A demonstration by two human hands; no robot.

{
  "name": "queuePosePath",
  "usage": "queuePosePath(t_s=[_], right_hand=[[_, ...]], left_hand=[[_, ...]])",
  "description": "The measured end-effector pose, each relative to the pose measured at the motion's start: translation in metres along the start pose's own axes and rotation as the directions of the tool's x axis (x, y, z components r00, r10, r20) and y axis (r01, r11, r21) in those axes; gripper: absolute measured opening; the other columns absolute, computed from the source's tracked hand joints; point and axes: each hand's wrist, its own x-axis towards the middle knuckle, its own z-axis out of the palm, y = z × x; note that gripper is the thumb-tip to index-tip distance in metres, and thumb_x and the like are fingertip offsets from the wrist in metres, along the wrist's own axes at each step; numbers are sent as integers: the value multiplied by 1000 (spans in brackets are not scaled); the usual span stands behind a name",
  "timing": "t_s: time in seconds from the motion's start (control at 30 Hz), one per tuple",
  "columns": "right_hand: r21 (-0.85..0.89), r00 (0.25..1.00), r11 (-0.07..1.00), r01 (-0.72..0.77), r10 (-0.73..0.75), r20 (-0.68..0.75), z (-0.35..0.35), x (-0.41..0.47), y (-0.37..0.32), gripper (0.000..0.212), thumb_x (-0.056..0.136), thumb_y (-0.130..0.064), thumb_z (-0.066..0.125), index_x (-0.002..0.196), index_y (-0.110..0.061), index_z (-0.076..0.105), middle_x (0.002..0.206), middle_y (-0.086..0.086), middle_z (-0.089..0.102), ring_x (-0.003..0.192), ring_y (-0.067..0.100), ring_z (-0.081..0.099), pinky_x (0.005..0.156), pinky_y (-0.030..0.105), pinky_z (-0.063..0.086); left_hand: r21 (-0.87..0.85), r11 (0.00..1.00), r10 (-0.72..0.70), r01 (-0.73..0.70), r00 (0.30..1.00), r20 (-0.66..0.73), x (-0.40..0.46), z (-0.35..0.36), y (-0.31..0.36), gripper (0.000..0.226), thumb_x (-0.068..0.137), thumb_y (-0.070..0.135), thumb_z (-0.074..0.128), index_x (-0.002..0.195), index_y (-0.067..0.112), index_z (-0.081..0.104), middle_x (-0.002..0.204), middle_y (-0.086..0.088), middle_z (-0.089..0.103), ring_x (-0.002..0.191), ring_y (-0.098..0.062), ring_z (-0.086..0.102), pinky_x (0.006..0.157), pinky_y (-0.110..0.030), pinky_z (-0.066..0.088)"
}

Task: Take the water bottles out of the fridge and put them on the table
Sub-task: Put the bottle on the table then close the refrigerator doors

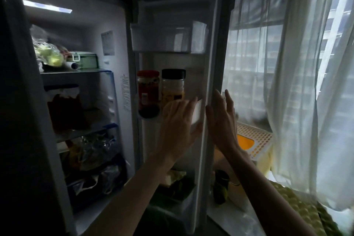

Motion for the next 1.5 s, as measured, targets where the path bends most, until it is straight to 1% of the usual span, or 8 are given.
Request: queuePosePath(t_s=[0.17,0.33,0.47,0.63,0.8,1.0,1.2,1.5], right_hand=[[30,1000,999,21,-21,1,11,-4,-4,57,101,-45,37,153,-23,28,163,8,15,148,31,25,108,56,40],[47,986,991,124,-118,-122,20,-26,-36,47,101,-31,48,147,-20,41,162,12,18,144,35,24,103,44,36],[6,950,960,280,-276,-144,35,-48,-68,51,102,-42,39,149,-19,40,162,13,18,151,31,13,118,50,22],[-60,895,896,439,-442,-55,56,-70,-121,61,99,-30,52,153,-13,31,164,11,17,153,31,6,121,53,17],[-80,836,832,549,-549,24,82,-73,-164,63,98,-28,57,153,-10,33,164,9,20,154,24,7,123,49,14],[188,875,869,457,-478,81,118,-68,-200,78,95,-33,58,158,-13,14,166,8,-5,154,24,0,124,40,12],[245,849,866,435,-485,208,166,-52,-215,92,91,-41,66,158,-15,8,166,2,1,154,17,2,121,33,14],[211,829,852,480,-518,208,207,-50,-224,83,100,-47,48,158,-17,-4,166,1,-14,153,17,-11,124,34,7]], left_hand=[[-66,996,-58,60,998,22,-9,-20,-8,58,92,48,50,138,12,52,125,-4,58,121,-18,47,107,-30,34],[-115,986,-125,124,992,-2,-32,-62,-44,49,91,47,55,128,15,58,121,-1,55,117,-14,47,100,-28,43],[-130,965,-238,226,968,-80,-48,-94,-79,44,89,44,63,119,12,59,119,-3,53,113,-21,51,92,-30,47],[-100,958,-282,270,951,-130,-70,-124,-103,53,92,42,61,134,11,52,139,-5,47,132,-18,42,110,-25,35],[-243,898,-385,366,922,-34,-78,-155,-112,57,99,43,50,148,16,38,152,2,37,141,-7,34,115,-32,35],[-246,855,-459,457,887,52,-83,-176,-140,64,96,46,52,151,26,28,152,5,37,138,-9,41,110,-40,44],[24,851,-525,525,847,90,-86,-176,-174,71,99,45,46,157,22,11,164,1,13,144,-3,15,114,-21,20],[519,818,-324,250,944,56,-76,-178,-211,76,98,42,40,157,13,2,166,-4,-2,153,-22,-3,123,-40,8]])
